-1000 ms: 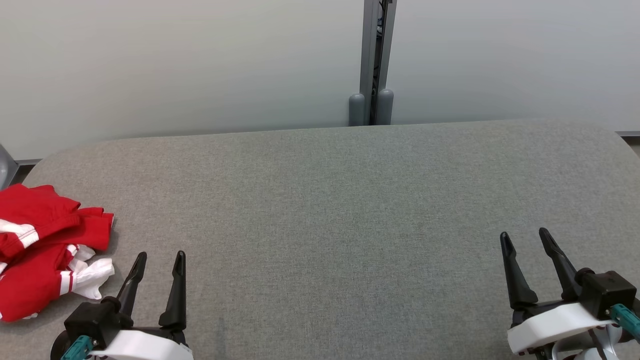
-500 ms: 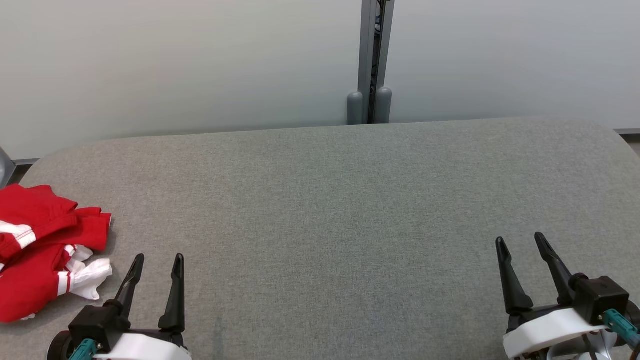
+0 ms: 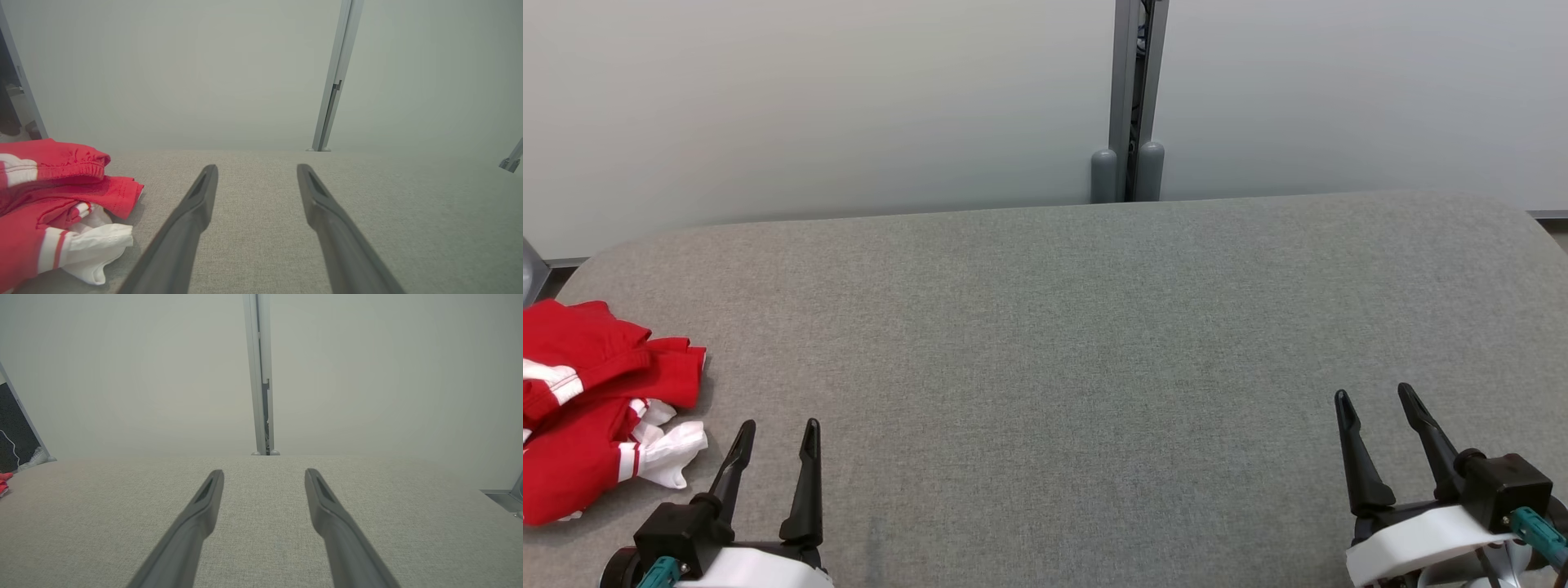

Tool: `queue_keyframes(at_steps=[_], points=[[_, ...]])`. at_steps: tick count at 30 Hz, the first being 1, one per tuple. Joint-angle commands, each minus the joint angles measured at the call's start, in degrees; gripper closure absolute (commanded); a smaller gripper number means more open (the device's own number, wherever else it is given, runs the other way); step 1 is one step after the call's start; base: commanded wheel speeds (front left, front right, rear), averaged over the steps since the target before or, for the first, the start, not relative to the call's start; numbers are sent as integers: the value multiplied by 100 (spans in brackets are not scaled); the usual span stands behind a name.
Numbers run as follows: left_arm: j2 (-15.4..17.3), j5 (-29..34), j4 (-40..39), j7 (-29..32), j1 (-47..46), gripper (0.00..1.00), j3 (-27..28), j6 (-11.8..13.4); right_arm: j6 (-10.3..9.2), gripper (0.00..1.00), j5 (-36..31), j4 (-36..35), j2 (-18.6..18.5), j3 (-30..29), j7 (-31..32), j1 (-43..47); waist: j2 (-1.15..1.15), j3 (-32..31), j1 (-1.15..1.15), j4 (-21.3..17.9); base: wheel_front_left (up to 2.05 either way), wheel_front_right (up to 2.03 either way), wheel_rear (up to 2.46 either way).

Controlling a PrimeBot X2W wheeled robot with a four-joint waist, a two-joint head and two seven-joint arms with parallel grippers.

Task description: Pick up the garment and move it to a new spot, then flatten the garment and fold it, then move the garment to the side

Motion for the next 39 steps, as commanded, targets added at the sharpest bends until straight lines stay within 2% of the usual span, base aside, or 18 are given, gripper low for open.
queue_keyframes(at_steps=[1, 10, 15, 20, 22, 23, 33, 39], points=[[6, -15, 7, -7, -95, 0, 28, 26, 12, 0, 17, -9, -31, -21, -37, 23, 0, 2, 0, 4, 0, 0, 0], [-28, -20, 12, -7, -141, 0, 58, 59, 12, 0, 50, 43, -67, 3, -37, -30, 0, 14, 0, 60, 0, 0, 0], [-39, -63, 24, -7, -151, 0, 87, 59, 12, 0, 66, -18, -83, 22, -36, -15, 0, 15, 0, 304, 0, 0, 0], [-47, -72, 18, -7, -213, 0, 131, 59, 12, 0, 105, -55, -98, 103, -36, -31, 0, 25, 0, 658, 0, 0, 0], [-39, -74, 9, -7, -253, 0, 163, 59, 12, 0, 138, -76, -101, 119, -36, -32, 0, 36, 0, 1003, 0, 0, 0], [-39, -74, 9, -7, -253, 0, 163, 59, 12, 0, 138, -76, -101, 119, -36, -32, 0, 36, 0, 1003, 0, 0, 0], [-4, -86, 67, -7, -335, 0, 240, -22, 12, 0, 229, -114, -64, 374, -35, -86, 0, 33, 0, 2159, 0, 0, 0], [10, -128, 90, -7, -255, 0, 362, -41, 12, 0, 274, -147, -13, 484, -35, -144, 0, 14, 0, 2588, 0, 0, 0]])
